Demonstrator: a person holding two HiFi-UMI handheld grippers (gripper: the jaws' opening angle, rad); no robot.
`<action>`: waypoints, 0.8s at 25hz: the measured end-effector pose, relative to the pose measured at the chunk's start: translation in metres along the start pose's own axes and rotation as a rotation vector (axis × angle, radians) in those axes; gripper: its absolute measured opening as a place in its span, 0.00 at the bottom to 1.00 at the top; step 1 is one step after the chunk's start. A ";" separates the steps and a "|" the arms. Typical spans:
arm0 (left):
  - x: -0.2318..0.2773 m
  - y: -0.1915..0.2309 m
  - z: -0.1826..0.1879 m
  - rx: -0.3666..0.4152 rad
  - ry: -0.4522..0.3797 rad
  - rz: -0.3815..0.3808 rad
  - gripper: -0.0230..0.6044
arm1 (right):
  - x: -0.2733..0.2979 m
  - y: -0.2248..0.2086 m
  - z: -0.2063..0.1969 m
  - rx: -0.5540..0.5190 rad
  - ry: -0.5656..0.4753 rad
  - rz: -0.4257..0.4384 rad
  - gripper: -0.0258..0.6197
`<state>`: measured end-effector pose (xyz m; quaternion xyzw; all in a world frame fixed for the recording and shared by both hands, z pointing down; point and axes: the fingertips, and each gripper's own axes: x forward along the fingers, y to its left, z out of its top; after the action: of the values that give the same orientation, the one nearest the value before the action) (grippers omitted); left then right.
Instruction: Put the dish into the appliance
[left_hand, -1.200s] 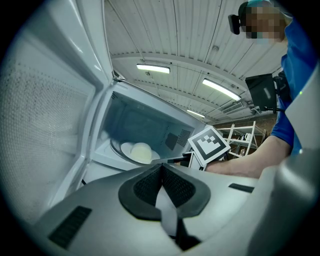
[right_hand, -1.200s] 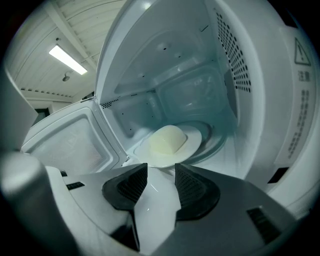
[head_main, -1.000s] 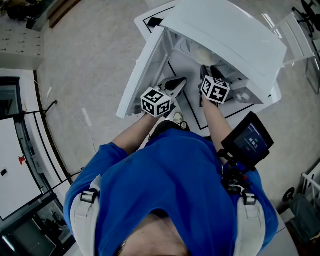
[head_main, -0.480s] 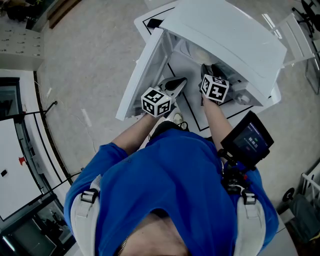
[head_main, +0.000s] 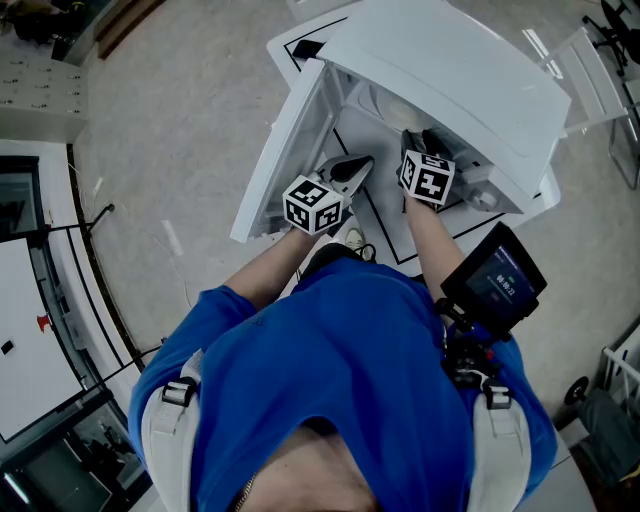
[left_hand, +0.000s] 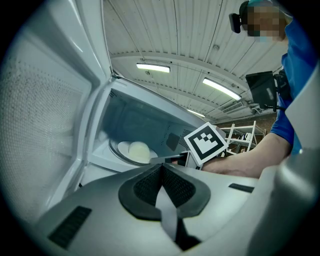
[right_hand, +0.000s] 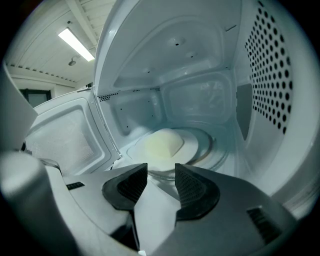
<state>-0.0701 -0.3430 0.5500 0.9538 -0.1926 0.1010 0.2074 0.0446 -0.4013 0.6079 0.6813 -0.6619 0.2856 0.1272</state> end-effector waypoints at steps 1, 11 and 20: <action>0.000 0.000 0.000 0.000 0.000 0.000 0.05 | 0.000 0.000 0.000 -0.009 0.001 -0.004 0.31; 0.000 -0.001 0.002 0.003 -0.003 0.000 0.05 | 0.002 0.000 0.010 -0.081 -0.002 -0.032 0.31; 0.001 -0.002 0.005 0.008 -0.005 -0.003 0.05 | 0.007 -0.005 0.014 -0.115 0.016 -0.044 0.31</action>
<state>-0.0677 -0.3442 0.5450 0.9551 -0.1912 0.0992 0.2033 0.0522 -0.4145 0.6019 0.6849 -0.6610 0.2496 0.1777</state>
